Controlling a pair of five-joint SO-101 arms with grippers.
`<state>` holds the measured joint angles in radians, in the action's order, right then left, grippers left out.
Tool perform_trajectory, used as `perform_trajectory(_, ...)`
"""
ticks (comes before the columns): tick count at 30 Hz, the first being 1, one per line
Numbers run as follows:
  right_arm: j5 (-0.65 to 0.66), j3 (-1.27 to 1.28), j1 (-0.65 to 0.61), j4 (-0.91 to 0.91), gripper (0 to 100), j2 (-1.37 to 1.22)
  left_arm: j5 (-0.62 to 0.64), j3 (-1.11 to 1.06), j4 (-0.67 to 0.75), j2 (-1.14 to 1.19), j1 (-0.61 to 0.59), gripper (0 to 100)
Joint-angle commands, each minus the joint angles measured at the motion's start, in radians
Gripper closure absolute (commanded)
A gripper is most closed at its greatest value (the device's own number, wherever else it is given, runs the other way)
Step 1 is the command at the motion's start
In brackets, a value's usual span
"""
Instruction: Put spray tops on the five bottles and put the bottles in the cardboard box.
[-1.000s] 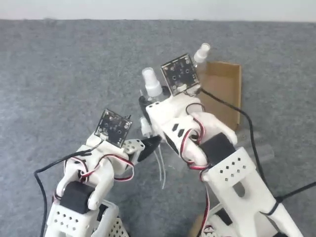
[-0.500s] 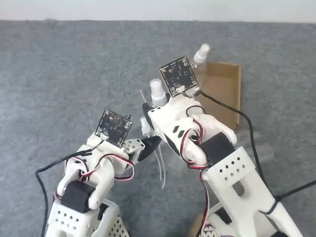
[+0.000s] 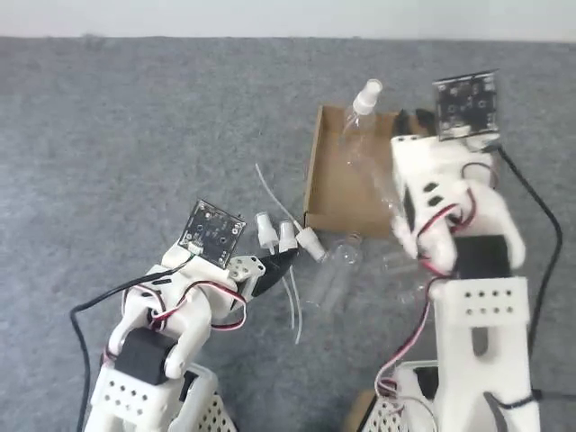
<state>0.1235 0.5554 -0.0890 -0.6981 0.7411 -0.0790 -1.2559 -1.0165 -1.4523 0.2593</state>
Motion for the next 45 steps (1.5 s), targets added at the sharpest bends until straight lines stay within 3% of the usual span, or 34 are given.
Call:
perform_trajectory(1,0.031,-0.066,0.048,0.065,99.3,-0.084,-0.005,0.004,0.028,-0.017,0.002,67)
perform_trajectory(10,0.020,-0.057,0.067,0.056,99.3,-0.133,-0.008,-0.005,0.031,-0.017,0.002,67)
perform_trajectory(15,0.040,-0.063,0.050,-0.110,99.3,-0.203,-0.008,-0.005,0.031,-0.017,0.002,67)
perform_trajectory(19,0.087,-0.084,0.015,-0.099,98.7,-0.348,-0.008,-0.007,0.031,-0.017,0.002,67)
perform_trajectory(27,0.089,-0.325,-0.041,-0.220,73.8,-0.619,-0.008,-0.021,0.032,-0.017,0.002,67)
perform_trajectory(36,0.189,-0.486,-0.102,-0.239,77.5,-0.885,-0.008,-0.039,0.054,-0.017,0.002,67)
perform_trajectory(45,0.189,-0.485,-0.096,-0.232,77.8,-1.023,-0.009,-0.039,0.054,-0.017,0.002,67)
